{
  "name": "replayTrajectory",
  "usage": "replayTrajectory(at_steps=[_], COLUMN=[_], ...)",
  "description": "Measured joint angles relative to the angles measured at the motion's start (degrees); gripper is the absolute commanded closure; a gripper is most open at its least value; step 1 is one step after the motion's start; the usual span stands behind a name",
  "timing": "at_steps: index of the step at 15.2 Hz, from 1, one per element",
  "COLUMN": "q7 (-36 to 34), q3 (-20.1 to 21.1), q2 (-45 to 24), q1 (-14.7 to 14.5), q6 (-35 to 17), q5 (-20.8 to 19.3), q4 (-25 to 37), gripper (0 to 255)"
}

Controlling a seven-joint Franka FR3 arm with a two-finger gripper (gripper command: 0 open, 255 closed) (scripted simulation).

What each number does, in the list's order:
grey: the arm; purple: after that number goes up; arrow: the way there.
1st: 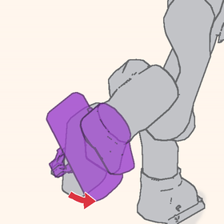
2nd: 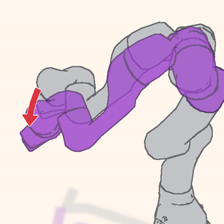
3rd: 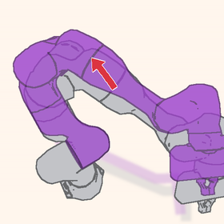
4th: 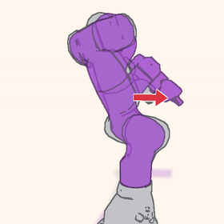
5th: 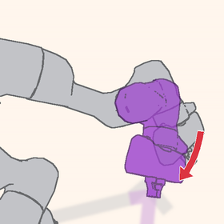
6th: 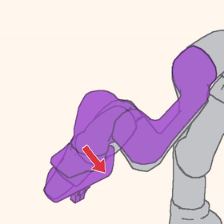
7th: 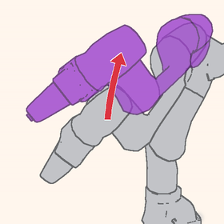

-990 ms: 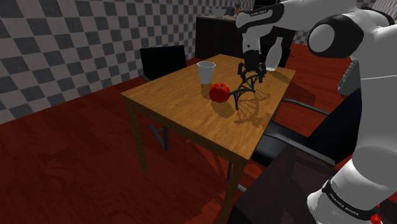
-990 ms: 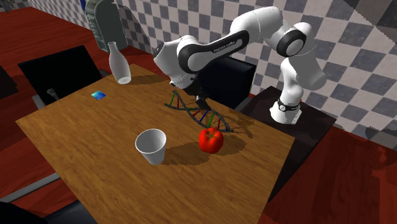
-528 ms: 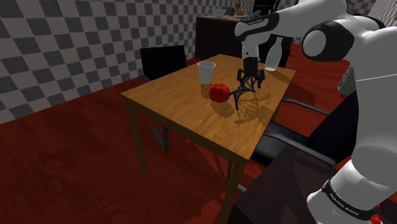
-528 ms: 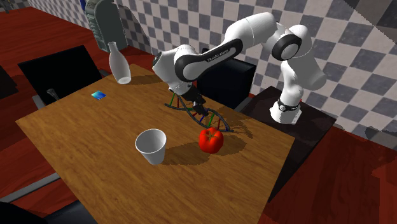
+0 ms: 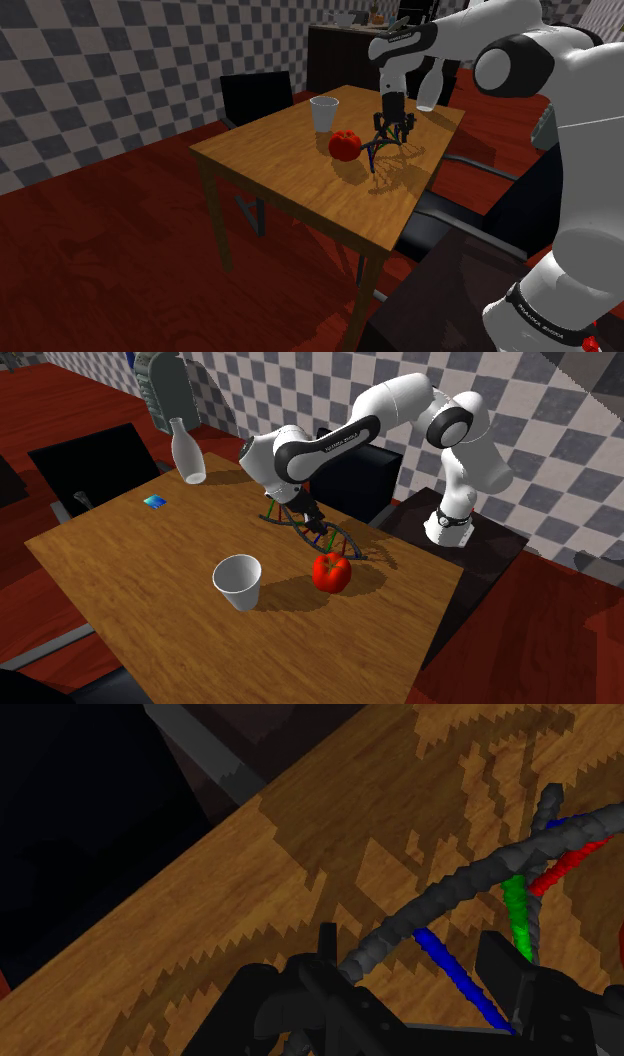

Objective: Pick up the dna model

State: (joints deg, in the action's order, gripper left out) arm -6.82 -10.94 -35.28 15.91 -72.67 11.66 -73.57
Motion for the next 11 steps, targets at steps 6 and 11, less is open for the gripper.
replayTrajectory(at_steps=[6, 11], q7=[-0.06, -0.49], q3=[-0.01, -0.04], q2=[0.09, 0.82], q1=[-0.01, 0.15], q6=[0.19, 3.22], q5=[0.00, -0.04], q4=[0.12, 2.43], gripper=[255, 255])
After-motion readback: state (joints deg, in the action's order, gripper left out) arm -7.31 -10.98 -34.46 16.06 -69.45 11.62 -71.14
